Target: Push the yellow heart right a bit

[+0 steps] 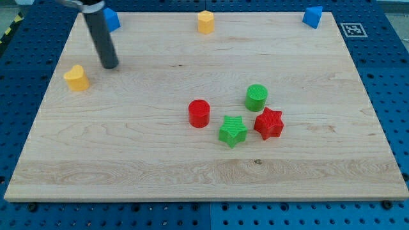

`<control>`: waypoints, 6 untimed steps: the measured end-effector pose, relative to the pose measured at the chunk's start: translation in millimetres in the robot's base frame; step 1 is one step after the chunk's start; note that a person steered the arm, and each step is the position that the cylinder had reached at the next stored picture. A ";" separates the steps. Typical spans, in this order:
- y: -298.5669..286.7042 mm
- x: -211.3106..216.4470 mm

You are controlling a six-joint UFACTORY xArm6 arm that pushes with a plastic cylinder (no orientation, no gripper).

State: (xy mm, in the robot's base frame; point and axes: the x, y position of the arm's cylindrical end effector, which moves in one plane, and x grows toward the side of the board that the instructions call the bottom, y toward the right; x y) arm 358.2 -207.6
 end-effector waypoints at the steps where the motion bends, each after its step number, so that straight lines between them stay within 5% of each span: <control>1: -41.6 0.0; 6: -66.0 44.8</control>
